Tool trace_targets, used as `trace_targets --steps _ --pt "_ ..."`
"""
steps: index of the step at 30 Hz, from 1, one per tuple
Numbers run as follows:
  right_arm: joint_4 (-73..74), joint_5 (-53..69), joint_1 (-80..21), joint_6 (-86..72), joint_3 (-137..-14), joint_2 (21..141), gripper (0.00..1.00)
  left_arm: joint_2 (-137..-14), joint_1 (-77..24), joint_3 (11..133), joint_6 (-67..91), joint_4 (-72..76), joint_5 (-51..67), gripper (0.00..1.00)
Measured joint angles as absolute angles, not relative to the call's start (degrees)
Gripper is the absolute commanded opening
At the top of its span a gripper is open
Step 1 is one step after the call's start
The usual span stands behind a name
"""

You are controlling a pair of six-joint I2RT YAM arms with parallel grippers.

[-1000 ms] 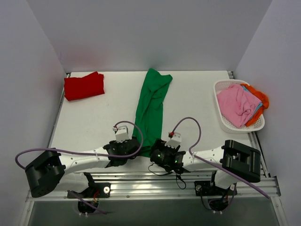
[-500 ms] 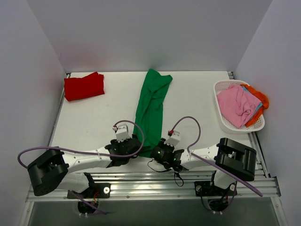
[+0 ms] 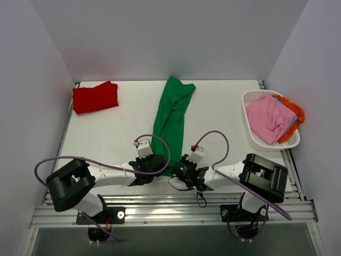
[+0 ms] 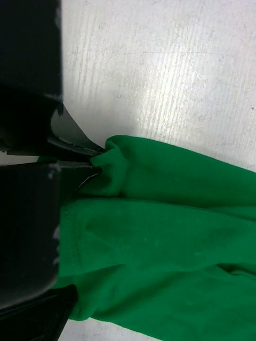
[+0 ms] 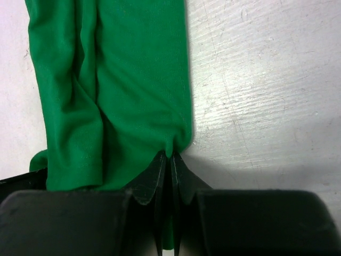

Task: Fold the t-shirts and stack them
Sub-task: Fold the tshirt

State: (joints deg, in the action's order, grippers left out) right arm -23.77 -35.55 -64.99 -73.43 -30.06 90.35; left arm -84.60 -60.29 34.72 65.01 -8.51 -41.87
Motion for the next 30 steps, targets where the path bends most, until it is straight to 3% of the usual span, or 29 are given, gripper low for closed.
trace_targets --steps 1,9,21,30 --pt "-24.0 -35.5 -64.9 -73.4 -30.0 90.3 0.0 -84.9 -60.3 35.0 65.1 -8.4 -42.0 0.03" --pt "-21.9 -35.5 -65.5 -74.6 -26.9 86.3 0.0 -84.0 -61.3 35.5 65.6 -11.1 -42.2 0.02" --pt "-1.3 -36.6 -77.4 -82.2 -26.5 72.5 0.0 -68.5 -69.4 37.2 68.4 -28.1 -40.8 0.02" --pt "12.6 -43.1 -81.1 -85.7 -34.6 69.4 0.0 -60.6 -70.5 40.9 64.6 -33.7 -41.5 0.02"
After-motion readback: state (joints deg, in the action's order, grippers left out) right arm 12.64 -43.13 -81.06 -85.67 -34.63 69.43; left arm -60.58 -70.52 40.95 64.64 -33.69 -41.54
